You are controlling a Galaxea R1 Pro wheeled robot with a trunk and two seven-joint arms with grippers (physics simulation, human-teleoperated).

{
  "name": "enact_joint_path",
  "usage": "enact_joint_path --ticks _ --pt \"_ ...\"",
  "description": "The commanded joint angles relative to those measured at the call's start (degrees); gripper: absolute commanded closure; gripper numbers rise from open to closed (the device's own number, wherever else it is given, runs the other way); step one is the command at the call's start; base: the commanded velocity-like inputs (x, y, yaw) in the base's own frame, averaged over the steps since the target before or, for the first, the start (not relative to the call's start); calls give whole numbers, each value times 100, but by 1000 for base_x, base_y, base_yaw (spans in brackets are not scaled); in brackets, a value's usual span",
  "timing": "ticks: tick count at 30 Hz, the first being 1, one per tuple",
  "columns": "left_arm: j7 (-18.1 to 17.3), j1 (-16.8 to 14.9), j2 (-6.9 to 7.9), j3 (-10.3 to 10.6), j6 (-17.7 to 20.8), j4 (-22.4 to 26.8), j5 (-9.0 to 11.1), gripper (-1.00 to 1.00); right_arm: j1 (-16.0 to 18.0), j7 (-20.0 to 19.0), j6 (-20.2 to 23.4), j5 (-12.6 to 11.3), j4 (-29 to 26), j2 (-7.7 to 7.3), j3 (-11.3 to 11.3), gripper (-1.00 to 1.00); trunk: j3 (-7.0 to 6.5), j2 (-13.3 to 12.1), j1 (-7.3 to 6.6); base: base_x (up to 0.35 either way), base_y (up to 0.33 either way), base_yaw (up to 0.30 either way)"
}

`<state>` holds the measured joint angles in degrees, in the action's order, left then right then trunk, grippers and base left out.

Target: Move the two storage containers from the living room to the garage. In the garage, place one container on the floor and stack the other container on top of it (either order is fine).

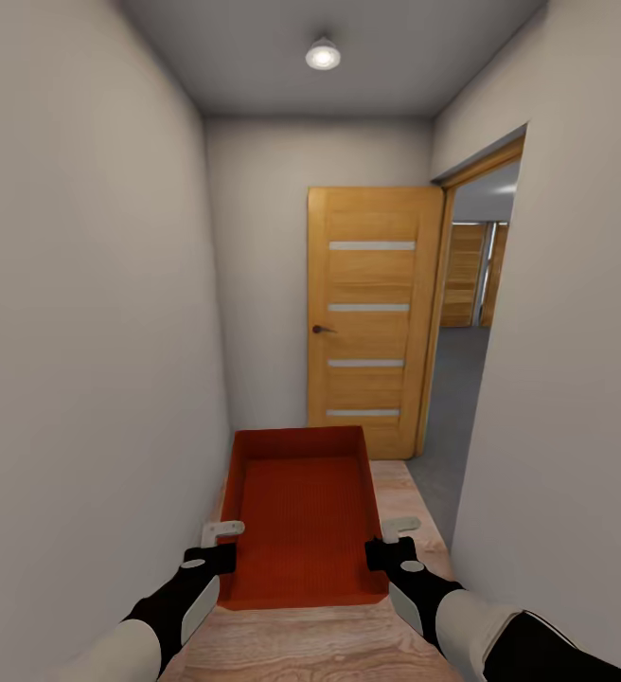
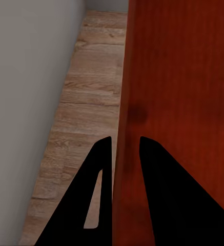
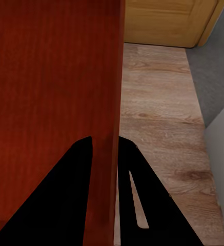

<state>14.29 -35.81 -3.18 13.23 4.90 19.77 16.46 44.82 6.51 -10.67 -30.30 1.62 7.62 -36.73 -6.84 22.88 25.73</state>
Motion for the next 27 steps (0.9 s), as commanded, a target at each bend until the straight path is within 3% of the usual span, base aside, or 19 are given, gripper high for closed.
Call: enact_joint_path --ticks 1,27 --pt "320 -5 10 -259 -138 27 -91 100 0 -292 -14 6 14 3 192 100 2 4 5 321 0 0" --pt "320 -5 35 -259 -139 27 -91 100 0 -291 -14 6 14 3 192 100 2 4 5 321 0 0"
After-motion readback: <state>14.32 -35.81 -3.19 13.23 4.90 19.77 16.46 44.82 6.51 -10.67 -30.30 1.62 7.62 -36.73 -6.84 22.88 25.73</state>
